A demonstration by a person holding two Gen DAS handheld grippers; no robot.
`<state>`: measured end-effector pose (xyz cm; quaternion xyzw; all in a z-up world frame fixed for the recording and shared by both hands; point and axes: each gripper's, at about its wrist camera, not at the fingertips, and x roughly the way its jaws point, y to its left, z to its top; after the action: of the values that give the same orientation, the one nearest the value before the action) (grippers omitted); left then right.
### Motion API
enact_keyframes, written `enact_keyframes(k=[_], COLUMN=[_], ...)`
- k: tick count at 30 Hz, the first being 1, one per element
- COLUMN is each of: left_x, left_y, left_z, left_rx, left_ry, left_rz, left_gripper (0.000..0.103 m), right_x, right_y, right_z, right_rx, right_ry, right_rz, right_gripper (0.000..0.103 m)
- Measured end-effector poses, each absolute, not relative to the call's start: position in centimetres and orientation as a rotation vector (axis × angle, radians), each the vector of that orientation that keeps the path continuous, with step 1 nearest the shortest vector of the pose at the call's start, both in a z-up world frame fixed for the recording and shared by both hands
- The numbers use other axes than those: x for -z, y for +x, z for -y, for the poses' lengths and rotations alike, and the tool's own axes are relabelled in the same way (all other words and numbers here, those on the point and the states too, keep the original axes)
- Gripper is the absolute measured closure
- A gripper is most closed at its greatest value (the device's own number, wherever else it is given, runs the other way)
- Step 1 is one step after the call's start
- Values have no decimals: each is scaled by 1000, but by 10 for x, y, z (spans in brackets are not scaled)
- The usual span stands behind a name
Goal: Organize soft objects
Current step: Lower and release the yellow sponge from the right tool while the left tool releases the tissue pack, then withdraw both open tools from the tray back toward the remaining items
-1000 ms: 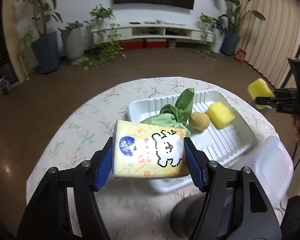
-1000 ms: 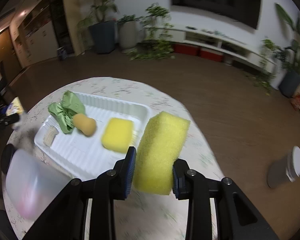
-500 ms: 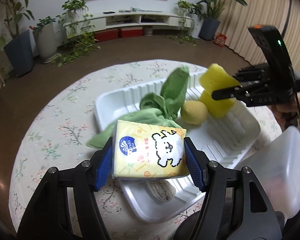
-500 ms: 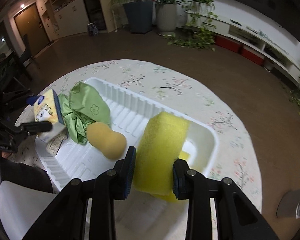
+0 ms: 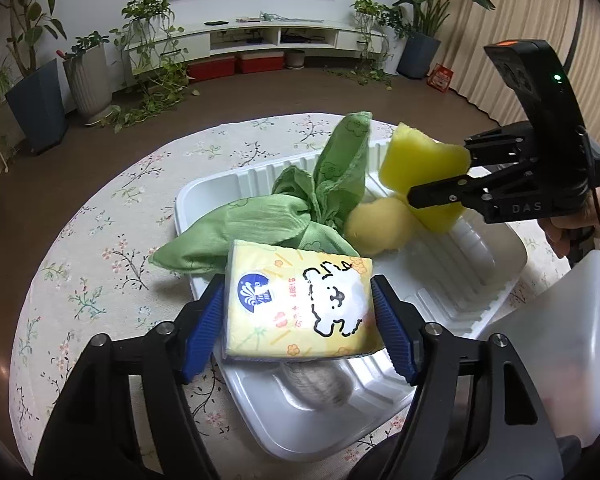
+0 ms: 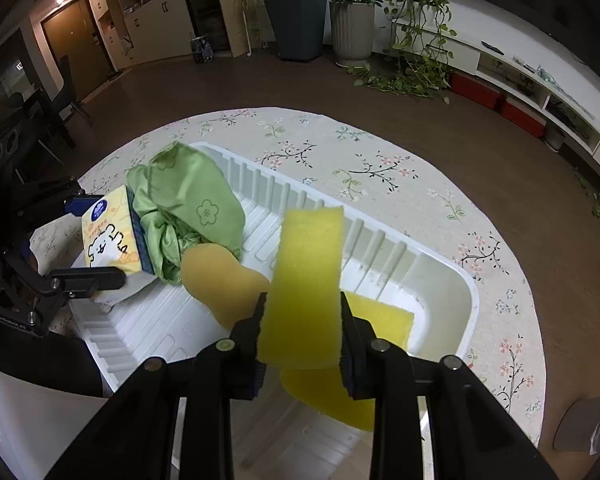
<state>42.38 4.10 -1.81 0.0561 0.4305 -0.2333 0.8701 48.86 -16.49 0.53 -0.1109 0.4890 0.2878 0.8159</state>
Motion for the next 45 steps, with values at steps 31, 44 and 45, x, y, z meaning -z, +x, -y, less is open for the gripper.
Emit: enact_keyframes(k=[31,44,45], left_x=[-28,-63,-64], left_y=[381,270,257], left_z=[-70,-94,-92], left_rx=[263,105,107], left_ry=[134,101,106], left_rz=[-771,-674,-671], left_gripper=[16,15,15], right_x=[-36,-61,-60], right_y=[433,337,329], right_z=[268,305,305], right_rx=[-490,-449,-450], right_ry=[6,99,104], right_rz=[-966,-884,-883], right_gripper=[36,28,28])
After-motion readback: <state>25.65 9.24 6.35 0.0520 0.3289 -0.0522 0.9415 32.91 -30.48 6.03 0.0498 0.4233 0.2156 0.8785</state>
